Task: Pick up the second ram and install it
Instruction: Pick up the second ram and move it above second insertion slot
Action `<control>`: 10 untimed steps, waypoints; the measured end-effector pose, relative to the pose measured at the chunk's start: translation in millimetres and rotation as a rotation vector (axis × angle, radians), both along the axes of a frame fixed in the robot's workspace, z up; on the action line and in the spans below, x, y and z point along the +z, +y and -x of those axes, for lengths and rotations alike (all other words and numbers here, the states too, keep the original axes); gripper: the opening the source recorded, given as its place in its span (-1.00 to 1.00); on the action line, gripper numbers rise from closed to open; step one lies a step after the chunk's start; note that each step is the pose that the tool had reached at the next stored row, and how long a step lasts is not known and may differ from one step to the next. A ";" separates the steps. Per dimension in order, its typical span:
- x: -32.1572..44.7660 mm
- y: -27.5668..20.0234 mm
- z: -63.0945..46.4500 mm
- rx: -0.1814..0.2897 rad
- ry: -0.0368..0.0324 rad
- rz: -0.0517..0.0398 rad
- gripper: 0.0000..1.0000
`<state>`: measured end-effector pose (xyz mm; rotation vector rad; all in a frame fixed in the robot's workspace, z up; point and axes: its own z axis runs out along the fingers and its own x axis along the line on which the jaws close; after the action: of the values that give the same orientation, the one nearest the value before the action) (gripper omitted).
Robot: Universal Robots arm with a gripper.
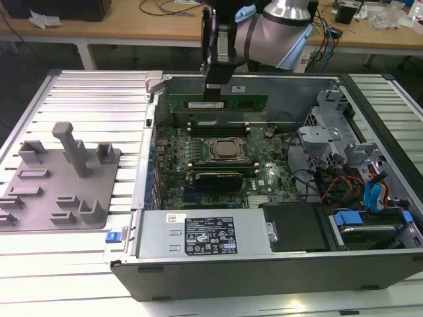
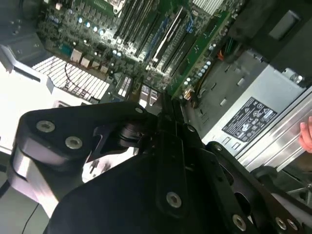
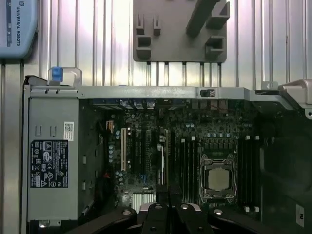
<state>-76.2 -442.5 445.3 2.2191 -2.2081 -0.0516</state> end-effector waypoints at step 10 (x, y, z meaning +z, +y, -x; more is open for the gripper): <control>-12.5 19.0 -20.6 0.000 0.0000 0.0000 -0.81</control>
<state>-55.7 -423.5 432.8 2.2191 -2.2081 -0.0517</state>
